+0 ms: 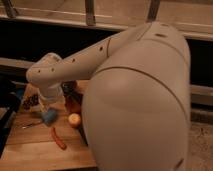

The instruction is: Place pepper in metal cup

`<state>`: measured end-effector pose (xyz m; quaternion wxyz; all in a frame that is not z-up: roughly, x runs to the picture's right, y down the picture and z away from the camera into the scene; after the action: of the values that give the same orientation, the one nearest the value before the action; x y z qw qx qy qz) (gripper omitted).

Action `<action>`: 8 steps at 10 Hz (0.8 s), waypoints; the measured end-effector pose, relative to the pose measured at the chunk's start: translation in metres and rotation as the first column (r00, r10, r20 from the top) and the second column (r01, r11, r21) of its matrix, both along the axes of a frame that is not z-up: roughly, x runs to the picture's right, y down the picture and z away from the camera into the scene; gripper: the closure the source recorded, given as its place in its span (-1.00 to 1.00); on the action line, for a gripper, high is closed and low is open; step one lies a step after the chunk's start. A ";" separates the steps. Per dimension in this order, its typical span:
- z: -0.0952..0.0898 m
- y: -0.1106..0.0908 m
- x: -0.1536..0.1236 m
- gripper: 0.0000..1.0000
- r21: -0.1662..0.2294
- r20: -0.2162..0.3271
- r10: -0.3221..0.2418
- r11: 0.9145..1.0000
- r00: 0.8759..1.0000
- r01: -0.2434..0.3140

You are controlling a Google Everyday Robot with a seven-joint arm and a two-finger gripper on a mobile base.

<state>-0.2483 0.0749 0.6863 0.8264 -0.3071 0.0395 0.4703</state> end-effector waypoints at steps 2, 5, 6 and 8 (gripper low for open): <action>0.011 0.007 -0.033 -0.30 -0.024 0.022 -0.054 0.998 0.998 0.055; 0.019 0.029 -0.071 -0.30 -0.068 0.072 -0.140 0.987 0.988 0.145; 0.020 0.036 -0.077 -0.30 -0.081 0.079 -0.173 0.980 0.982 0.180; 0.018 0.048 -0.084 -0.30 -0.091 0.080 -0.216 0.971 0.973 0.223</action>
<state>-0.3323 0.1228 0.7046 0.8580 -0.3577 0.0680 0.3624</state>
